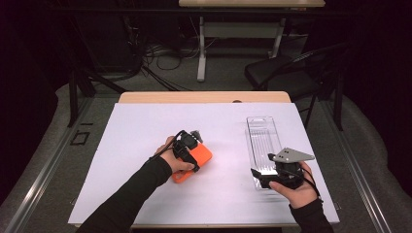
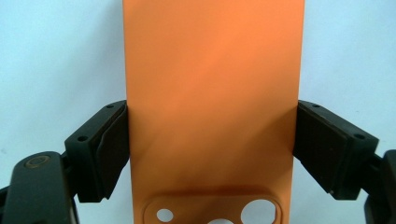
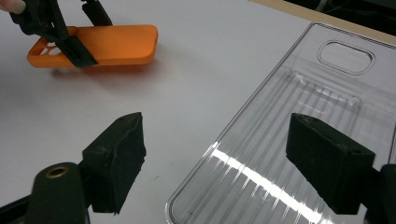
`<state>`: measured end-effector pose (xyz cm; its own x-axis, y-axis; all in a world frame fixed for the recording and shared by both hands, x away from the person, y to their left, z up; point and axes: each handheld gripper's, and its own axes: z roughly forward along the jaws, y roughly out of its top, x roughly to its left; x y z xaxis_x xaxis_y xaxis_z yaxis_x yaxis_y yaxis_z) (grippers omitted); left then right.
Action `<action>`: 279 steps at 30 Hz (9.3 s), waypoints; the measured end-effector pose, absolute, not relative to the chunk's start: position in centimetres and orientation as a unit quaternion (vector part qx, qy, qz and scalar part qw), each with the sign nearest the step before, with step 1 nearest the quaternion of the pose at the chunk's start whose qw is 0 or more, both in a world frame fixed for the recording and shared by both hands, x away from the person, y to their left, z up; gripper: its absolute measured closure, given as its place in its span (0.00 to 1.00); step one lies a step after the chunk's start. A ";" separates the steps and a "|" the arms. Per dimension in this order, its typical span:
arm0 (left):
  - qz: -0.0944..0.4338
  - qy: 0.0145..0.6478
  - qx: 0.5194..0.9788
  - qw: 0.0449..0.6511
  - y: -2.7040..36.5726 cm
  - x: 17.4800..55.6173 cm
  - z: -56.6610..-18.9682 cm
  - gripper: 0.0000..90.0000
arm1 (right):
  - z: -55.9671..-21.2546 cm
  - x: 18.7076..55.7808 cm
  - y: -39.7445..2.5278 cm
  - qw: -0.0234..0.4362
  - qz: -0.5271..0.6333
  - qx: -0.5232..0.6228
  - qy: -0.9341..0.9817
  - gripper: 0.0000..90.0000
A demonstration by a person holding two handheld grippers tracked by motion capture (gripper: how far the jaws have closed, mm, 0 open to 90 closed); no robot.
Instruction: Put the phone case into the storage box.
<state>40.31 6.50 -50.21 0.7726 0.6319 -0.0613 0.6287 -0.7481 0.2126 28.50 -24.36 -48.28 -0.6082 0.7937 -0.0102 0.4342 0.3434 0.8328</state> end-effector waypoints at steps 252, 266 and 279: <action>-0.155 0.258 0.944 0.132 3.1 38.7 -47.1 0.18 | -52.3 27.3 -12.4 0.503 0.142 -0.241 0.817 0.84; -0.162 0.266 0.941 0.133 3.1 38.9 -47.2 0.18 | -52.5 27.3 -12.3 0.509 0.144 -0.239 0.814 0.85; -0.159 0.265 0.942 0.135 3.1 38.9 -47.2 0.18 | -52.6 27.3 -12.3 0.516 0.145 -0.235 0.811 0.87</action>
